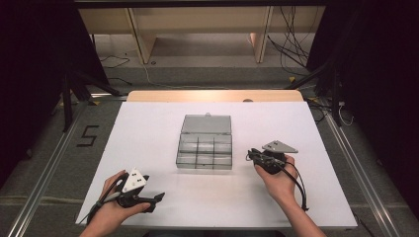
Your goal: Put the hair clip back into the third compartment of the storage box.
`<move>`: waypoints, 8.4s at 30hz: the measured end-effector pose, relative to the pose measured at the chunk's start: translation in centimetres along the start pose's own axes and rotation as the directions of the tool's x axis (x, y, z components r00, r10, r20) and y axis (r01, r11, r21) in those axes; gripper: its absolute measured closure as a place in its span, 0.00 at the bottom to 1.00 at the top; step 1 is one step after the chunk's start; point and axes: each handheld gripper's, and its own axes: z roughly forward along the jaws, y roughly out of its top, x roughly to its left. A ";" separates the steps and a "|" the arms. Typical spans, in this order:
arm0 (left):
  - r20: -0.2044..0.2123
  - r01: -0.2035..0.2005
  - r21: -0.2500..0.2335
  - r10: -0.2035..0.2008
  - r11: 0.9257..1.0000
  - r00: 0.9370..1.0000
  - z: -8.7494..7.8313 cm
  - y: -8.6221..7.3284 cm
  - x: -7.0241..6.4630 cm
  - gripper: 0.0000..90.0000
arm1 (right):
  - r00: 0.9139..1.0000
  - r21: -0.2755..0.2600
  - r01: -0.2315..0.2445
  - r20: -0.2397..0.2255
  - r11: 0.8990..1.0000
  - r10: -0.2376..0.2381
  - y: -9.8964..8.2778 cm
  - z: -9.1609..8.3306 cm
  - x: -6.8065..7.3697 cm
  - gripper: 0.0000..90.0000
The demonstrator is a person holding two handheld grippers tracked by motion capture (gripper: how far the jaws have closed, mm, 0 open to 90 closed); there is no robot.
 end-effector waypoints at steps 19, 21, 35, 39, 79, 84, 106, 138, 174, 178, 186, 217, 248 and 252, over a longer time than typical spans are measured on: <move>0.015 -0.012 0.008 0.012 1.000 1.000 0.1 0.1 -0.3 0.24 | 1.000 -0.011 0.017 -0.009 1.000 -0.017 0.8 0.8 0.5 0.89; 0.015 -0.012 0.007 0.012 1.000 1.000 0.1 0.1 -0.3 0.24 | 1.000 -0.009 0.017 -0.010 1.000 -0.017 0.9 0.9 0.6 0.89; 0.016 -0.017 0.008 0.017 1.000 1.000 0.2 0.1 -0.4 0.24 | 0.999 -0.013 0.030 -0.014 0.999 -0.030 1.5 1.6 1.1 0.89; 0.018 -0.017 0.008 0.017 1.000 1.000 0.2 0.1 -0.4 0.24 | 0.999 -0.014 0.034 -0.017 0.999 -0.034 1.7 1.9 1.2 0.89; 0.018 -0.020 0.010 0.020 1.000 1.000 0.2 0.1 -0.4 0.24 | 0.999 -0.023 0.046 -0.023 0.999 -0.047 2.8 3.1 1.7 0.89; 0.017 -0.021 0.010 0.021 1.000 1.000 0.2 0.1 -0.4 0.24 | 0.998 -0.026 0.051 -0.021 0.998 -0.051 3.1 3.2 1.8 0.89; 0.017 -0.022 0.007 0.022 1.000 1.000 0.2 0.1 -0.4 0.24 | 0.998 -0.017 0.055 -0.029 0.998 -0.055 3.4 3.9 2.2 0.89; 0.016 -0.021 0.007 0.021 1.000 1.000 0.2 0.1 -0.4 0.24 | 0.997 -0.008 0.063 -0.045 0.998 -0.064 4.3 4.8 2.9 0.89; 0.018 -0.023 0.011 0.023 1.000 1.000 0.2 0.1 -0.4 0.24 | 0.995 0.076 0.084 -0.054 0.994 -0.080 5.4 6.7 3.4 0.89; 0.018 -0.024 0.010 0.023 1.000 1.000 0.2 0.1 -0.5 0.24 | 0.995 0.081 0.090 -0.053 0.993 -0.086 5.6 6.9 3.4 0.89; 0.019 -0.024 0.010 0.024 1.000 1.000 0.2 0.1 -0.5 0.24 | 0.994 0.098 0.103 -0.057 0.990 -0.097 5.9 7.4 3.7 0.89; 0.021 -0.023 0.009 0.023 1.000 1.000 0.2 0.1 -0.5 0.24 | 0.991 0.205 0.121 -0.078 0.971 -0.107 6.4 9.3 4.1 0.89; 0.022 -0.023 0.006 0.023 1.000 0.999 0.3 0.1 -0.5 0.24 | 0.988 0.308 0.146 -0.092 0.940 -0.124 5.7 10.8 4.2 0.88; 0.022 -0.023 0.007 0.023 1.000 0.999 0.2 0.1 -0.5 0.24 | 0.988 0.306 0.145 -0.091 0.941 -0.123 5.7 10.8 4.2 0.88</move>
